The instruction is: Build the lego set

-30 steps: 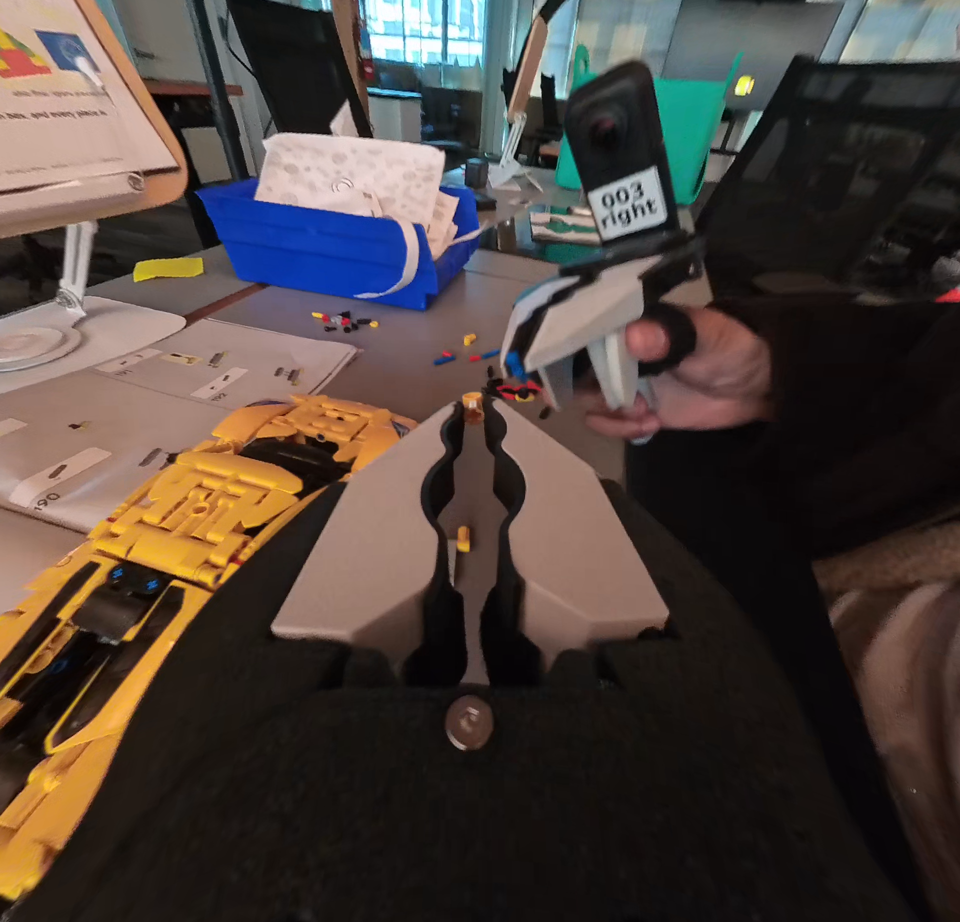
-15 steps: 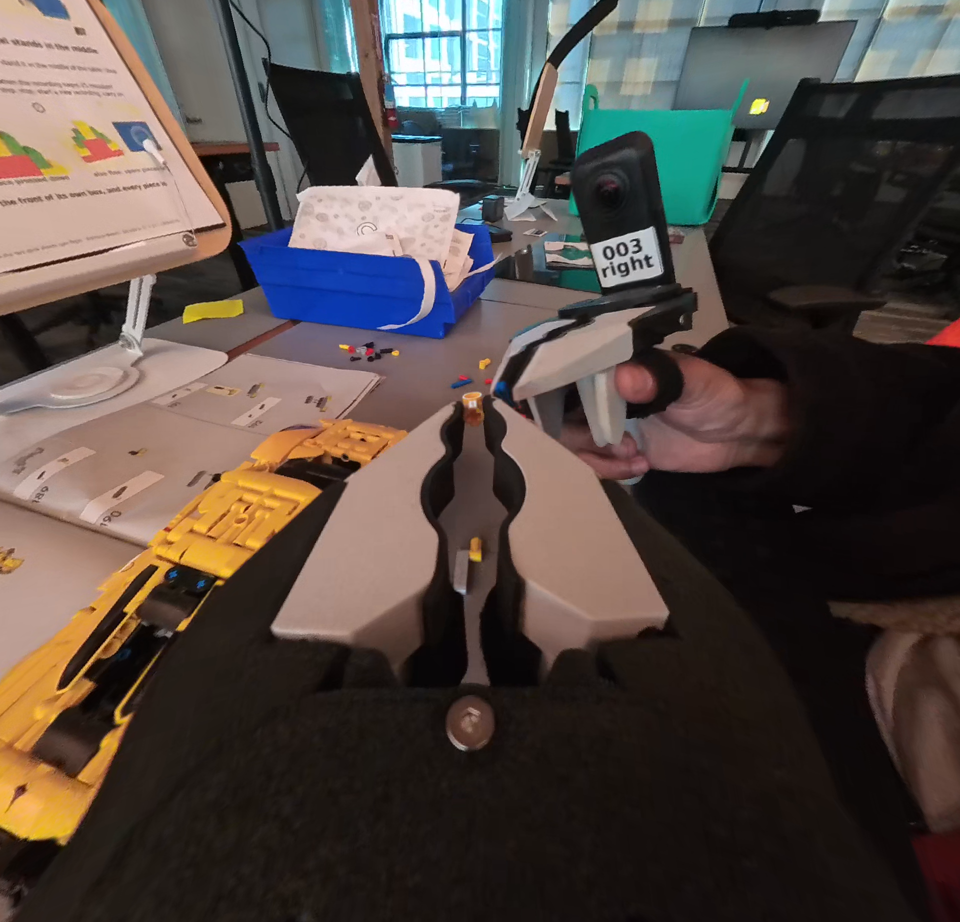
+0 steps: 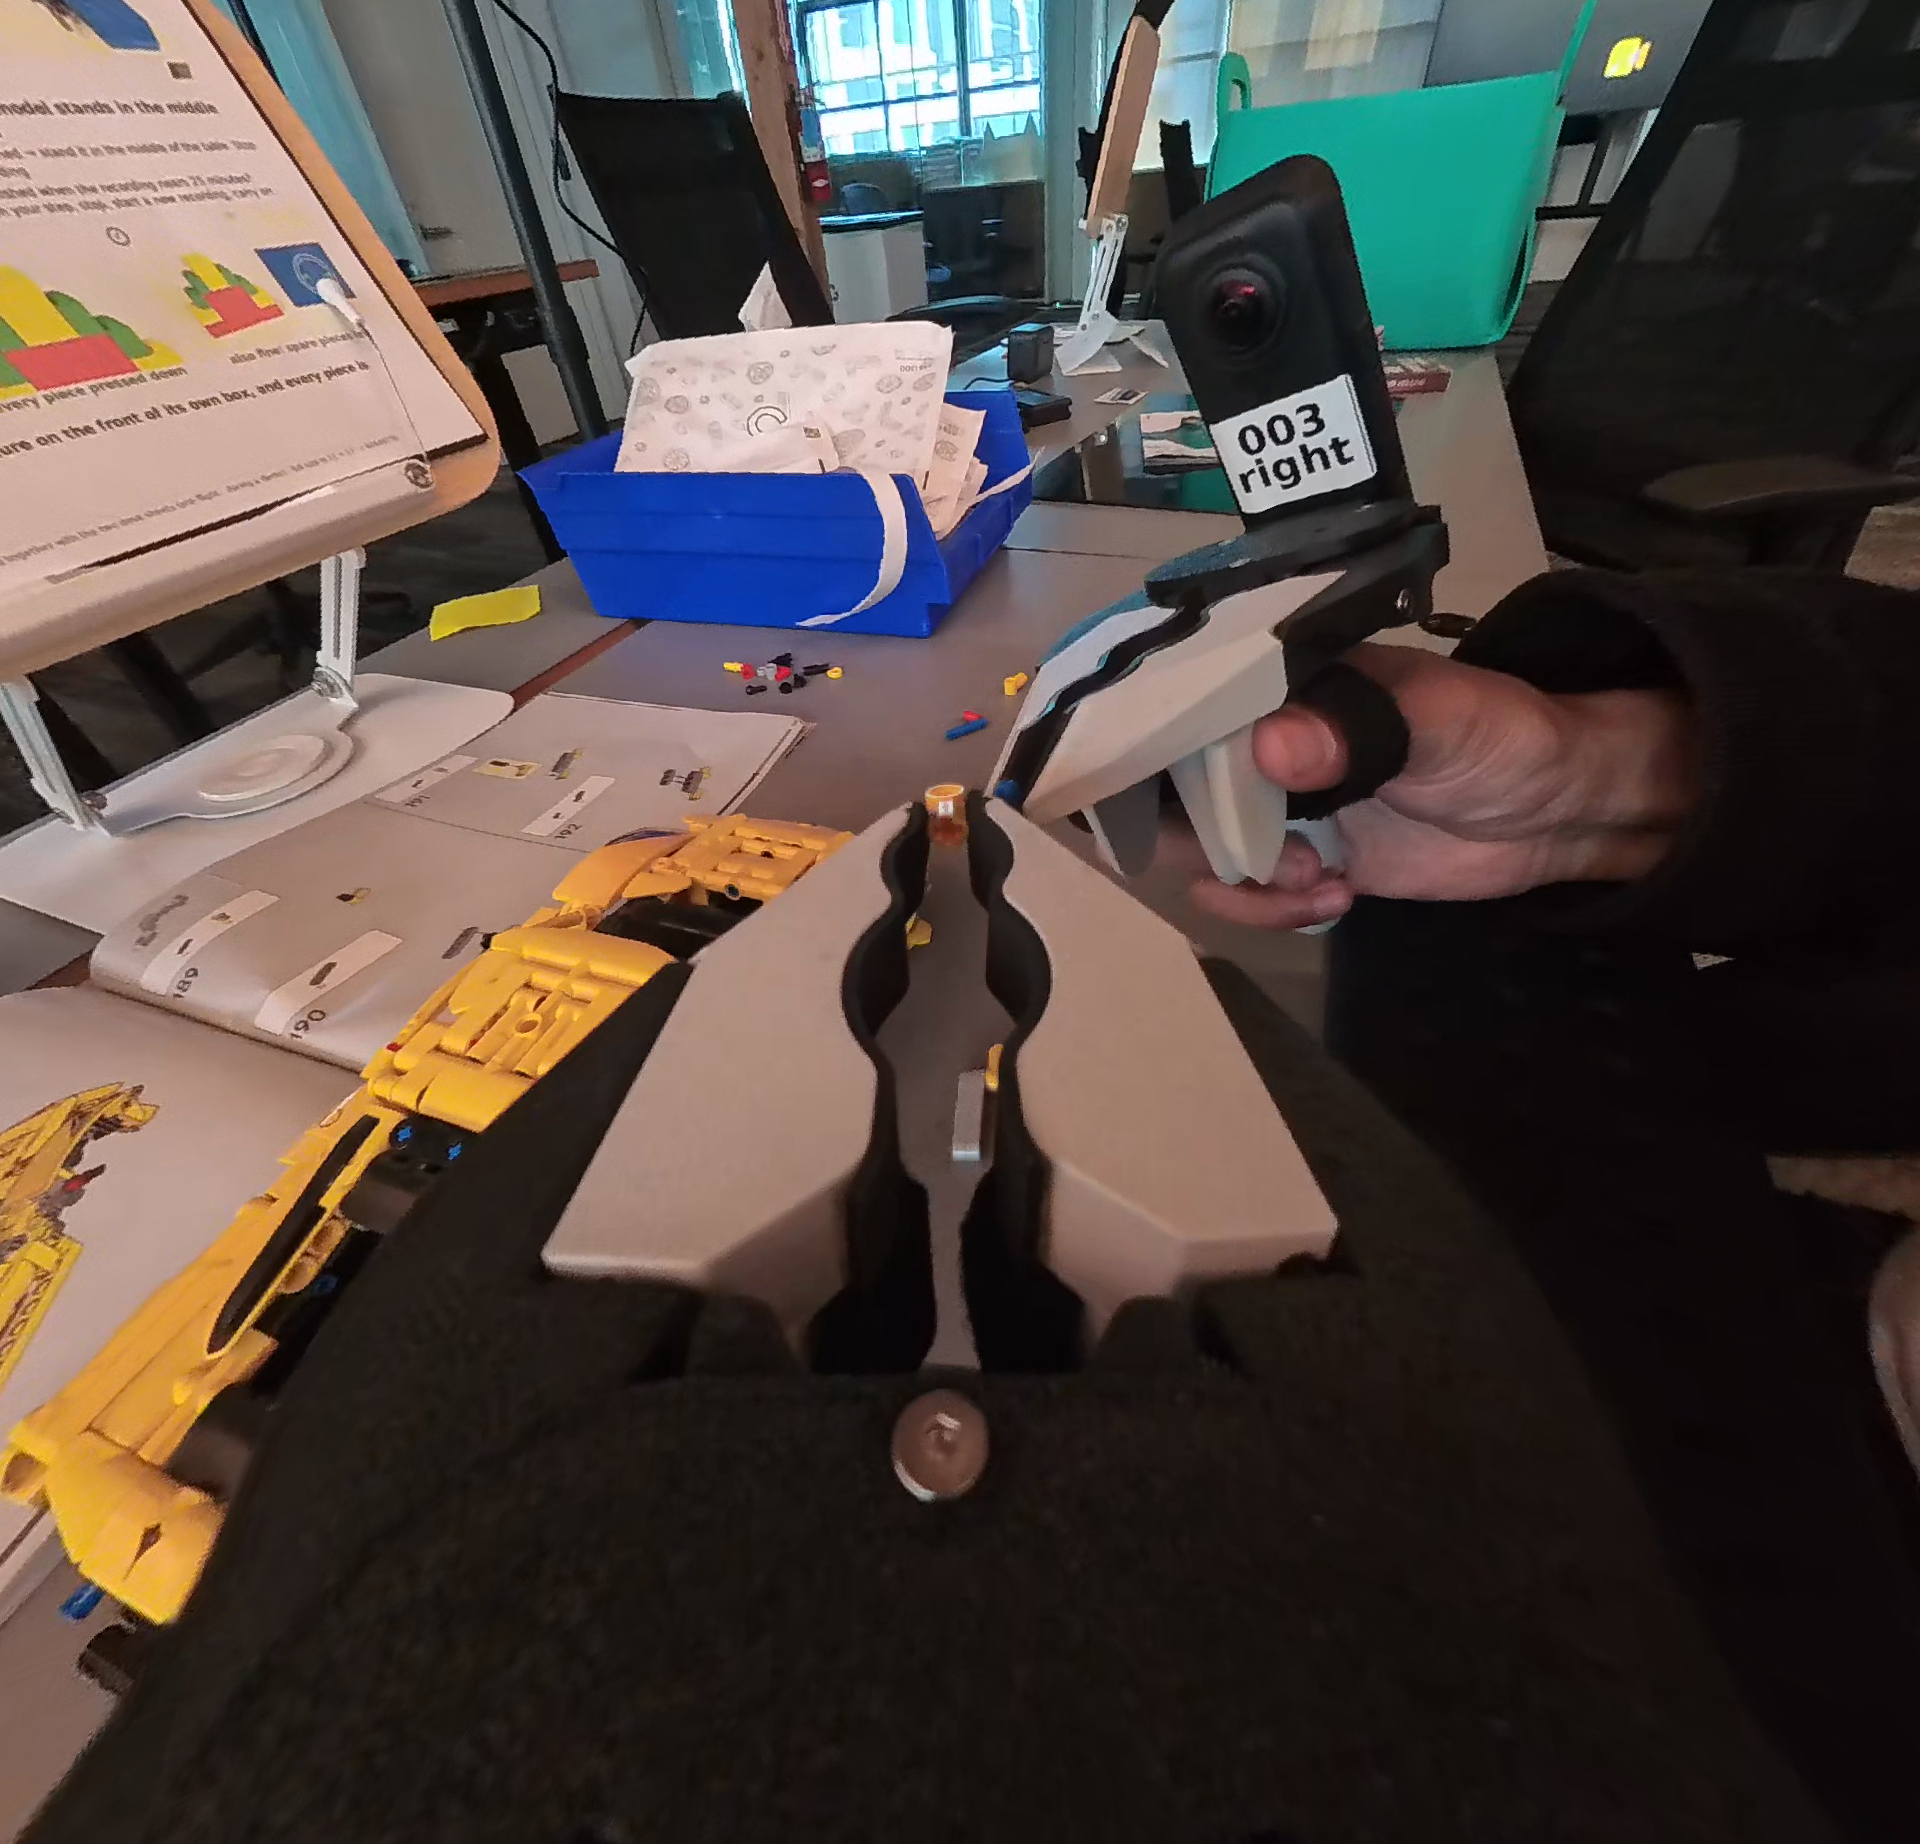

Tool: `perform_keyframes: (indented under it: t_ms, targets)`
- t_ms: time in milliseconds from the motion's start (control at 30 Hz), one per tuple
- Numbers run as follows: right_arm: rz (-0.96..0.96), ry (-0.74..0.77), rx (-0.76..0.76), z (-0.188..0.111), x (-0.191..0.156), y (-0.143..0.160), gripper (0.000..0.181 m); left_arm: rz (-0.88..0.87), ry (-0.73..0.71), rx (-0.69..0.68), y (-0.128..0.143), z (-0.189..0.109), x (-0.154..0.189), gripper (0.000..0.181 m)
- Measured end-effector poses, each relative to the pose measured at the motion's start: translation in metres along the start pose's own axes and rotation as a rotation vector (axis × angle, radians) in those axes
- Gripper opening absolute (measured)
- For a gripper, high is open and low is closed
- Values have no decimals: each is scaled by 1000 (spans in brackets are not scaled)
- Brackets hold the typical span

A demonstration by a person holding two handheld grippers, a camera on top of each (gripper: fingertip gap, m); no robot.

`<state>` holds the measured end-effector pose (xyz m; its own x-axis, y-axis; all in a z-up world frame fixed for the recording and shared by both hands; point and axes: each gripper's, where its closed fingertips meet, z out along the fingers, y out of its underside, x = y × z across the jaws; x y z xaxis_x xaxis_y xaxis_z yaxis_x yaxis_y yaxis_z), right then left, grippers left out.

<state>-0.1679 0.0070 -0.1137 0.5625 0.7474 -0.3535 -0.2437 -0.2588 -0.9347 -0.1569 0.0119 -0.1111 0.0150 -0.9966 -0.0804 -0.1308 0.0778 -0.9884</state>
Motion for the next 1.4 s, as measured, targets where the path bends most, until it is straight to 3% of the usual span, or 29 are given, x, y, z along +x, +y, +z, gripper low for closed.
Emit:
perform_keyframes:
  t_ms: [100,267,433,500,667,1133,1233,1400]
  targets:
    - [0,0,-9,0,0,1,4,62,-17,-12,2,-1,0,7]
    - [0,39,-85,0,7,15,4,342,-101,-111,16,2,0,6]
    - [19,65,-142,0,12,25,4,502,-139,-186,28,4,-1,6]
    - [51,64,-118,-1,14,22,4,488,-151,-177,23,5,-2,6]
    - [31,36,103,-11,12,-15,3,233,-65,-122,17,7,1,7]
    - [66,14,45,0,8,-3,3,94,-37,-77,11,5,0,7]
    - [47,17,54,-1,8,-6,3,128,-47,-74,10,5,0,7]
    - [-78,136,-49,-5,17,2,3,445,-153,-186,27,9,-4,6]
